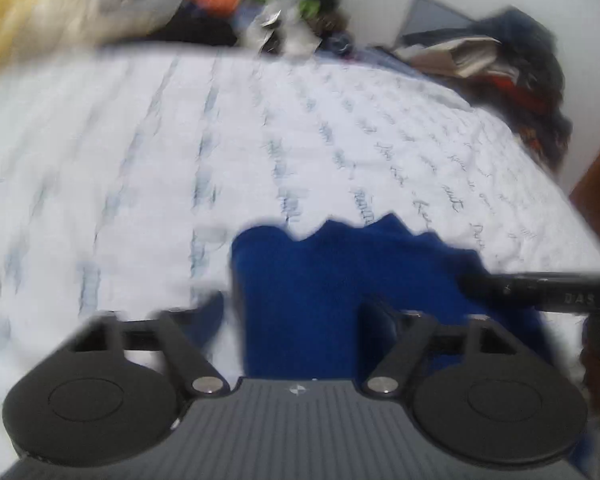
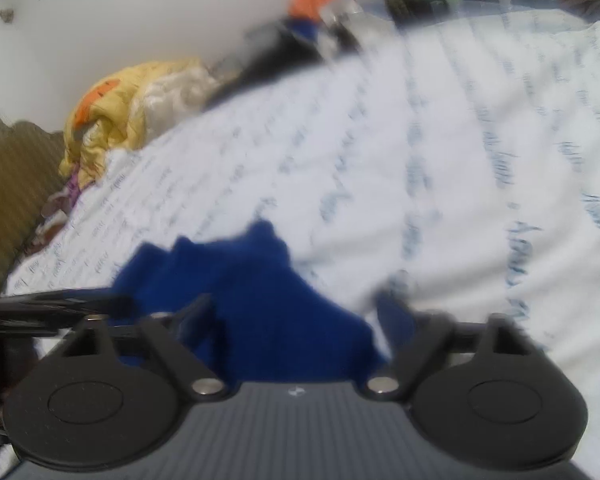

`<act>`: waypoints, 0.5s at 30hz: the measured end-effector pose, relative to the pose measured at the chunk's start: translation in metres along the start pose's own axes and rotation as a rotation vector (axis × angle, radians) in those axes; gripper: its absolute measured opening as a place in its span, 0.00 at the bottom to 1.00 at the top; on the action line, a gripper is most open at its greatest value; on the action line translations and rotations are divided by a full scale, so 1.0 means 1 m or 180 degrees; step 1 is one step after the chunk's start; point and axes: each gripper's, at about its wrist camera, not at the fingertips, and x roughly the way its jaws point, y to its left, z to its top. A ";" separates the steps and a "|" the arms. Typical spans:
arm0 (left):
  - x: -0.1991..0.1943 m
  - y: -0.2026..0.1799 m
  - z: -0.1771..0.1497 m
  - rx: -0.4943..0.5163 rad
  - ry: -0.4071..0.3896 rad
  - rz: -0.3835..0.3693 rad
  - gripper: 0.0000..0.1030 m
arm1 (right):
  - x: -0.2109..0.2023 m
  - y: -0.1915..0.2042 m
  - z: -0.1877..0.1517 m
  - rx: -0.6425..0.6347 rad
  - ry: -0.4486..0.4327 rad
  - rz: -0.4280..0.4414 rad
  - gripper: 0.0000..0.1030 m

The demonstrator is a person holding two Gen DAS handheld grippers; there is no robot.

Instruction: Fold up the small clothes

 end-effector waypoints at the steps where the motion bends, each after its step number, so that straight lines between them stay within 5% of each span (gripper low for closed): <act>1: -0.003 -0.006 0.000 0.0135 -0.0112 0.0013 0.24 | 0.000 0.008 -0.001 -0.0147 -0.0061 -0.0051 0.08; 4: -0.032 -0.039 -0.024 0.0814 -0.0968 0.0577 0.21 | -0.008 0.052 -0.014 -0.1345 -0.0447 -0.0421 0.08; 5: -0.032 -0.050 -0.034 0.1073 -0.1084 0.0797 0.21 | -0.008 0.068 -0.023 -0.1838 -0.0631 -0.0600 0.08; 7: -0.010 -0.053 -0.043 0.1266 -0.0810 0.0947 0.22 | 0.008 0.079 -0.038 -0.2423 -0.0692 -0.0843 0.10; 9: -0.007 -0.042 -0.043 0.1058 -0.0755 0.0943 0.31 | 0.026 0.067 -0.037 -0.2249 -0.0568 -0.0897 0.13; 12: -0.036 -0.033 -0.033 0.0724 -0.0740 0.0917 0.36 | 0.004 0.059 -0.020 -0.1556 -0.0615 -0.1003 0.47; 15: -0.072 -0.041 -0.032 0.0446 -0.0918 0.0559 0.51 | -0.048 0.058 -0.025 -0.1000 -0.1058 -0.0677 0.49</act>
